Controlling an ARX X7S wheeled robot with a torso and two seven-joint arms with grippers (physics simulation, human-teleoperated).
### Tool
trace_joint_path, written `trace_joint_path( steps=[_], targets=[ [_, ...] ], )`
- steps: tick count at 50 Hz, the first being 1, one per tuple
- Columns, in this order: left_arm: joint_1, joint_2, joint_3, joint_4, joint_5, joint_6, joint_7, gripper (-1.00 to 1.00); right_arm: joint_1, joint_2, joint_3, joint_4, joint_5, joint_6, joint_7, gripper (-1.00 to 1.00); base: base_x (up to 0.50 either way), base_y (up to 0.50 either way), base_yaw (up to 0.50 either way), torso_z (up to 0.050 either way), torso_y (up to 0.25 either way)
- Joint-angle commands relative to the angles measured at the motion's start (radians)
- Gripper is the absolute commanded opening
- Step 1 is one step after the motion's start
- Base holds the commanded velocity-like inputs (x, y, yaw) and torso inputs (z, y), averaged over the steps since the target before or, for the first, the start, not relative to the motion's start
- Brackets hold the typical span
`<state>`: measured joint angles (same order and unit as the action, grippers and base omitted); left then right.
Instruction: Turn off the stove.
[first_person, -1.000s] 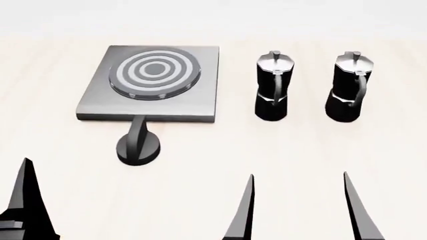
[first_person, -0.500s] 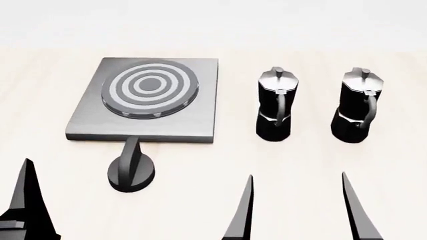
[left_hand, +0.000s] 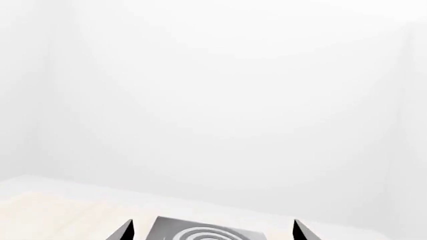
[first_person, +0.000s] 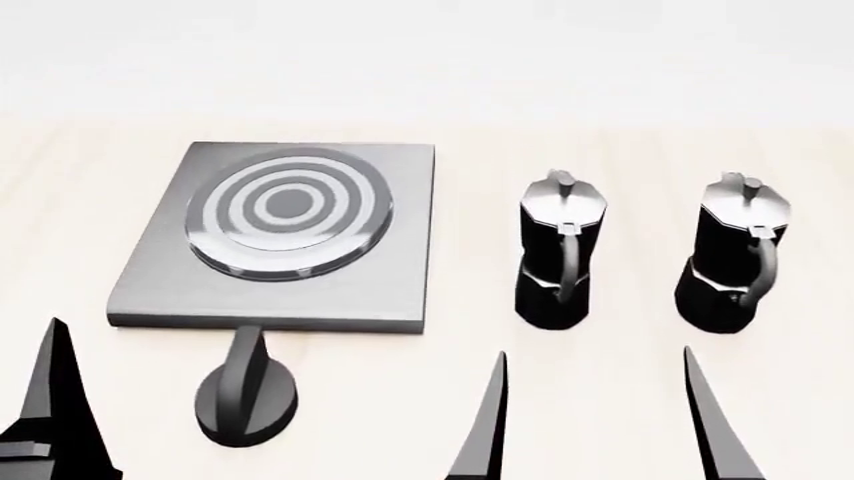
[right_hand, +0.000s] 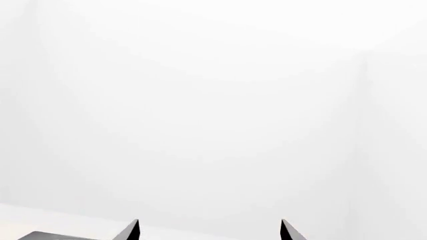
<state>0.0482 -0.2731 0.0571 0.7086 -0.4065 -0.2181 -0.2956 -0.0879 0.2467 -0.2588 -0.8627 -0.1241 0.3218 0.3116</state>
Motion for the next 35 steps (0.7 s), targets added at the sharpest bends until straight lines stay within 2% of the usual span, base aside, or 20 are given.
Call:
trace_joint_path(
  steps=[1,28,35],
  targets=[
    [-0.003,0.010,-0.020,-0.001,-0.006,-0.007,0.020,1.00,0.002,-0.012,0.018,0.006,-0.022,-0.005,-0.017,1.00,0.21,0.00,0.00,0.000,0.000],
    [-0.007,-0.005,-0.003,-0.018,-0.006,0.010,0.003,1.00,0.016,-0.002,0.003,0.022,-0.012,0.015,-0.012,1.00,0.21,0.00,0.00,0.000,0.001],
    [-0.008,-0.008,0.001,-0.023,-0.003,0.014,0.001,1.00,0.021,0.006,-0.015,0.032,-0.022,0.020,-0.010,1.00,0.00,0.00,0.00,0.000,0.000]
  ],
)
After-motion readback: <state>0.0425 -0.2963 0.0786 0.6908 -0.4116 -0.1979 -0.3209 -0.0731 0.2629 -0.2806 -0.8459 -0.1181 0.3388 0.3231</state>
